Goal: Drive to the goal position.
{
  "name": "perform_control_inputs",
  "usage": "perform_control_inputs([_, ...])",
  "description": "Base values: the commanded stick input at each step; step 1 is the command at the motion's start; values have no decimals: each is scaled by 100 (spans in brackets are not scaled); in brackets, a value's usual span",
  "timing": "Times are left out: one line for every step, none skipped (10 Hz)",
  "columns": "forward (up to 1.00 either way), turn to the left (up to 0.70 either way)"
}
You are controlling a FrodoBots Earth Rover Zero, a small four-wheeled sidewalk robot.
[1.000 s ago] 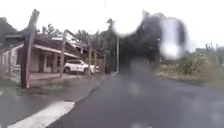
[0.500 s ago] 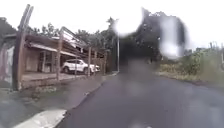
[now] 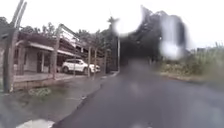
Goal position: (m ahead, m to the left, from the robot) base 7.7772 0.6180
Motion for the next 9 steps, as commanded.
perform_control_inputs([70, -29])
perform_control_inputs([70, -35])
perform_control_inputs([70, -35])
perform_control_inputs([70, -29])
perform_control_inputs([70, -13])
perform_control_inputs([70, 0])
perform_control_inputs([70, -11])
perform_control_inputs([70, -35])
perform_control_inputs([70, -35])
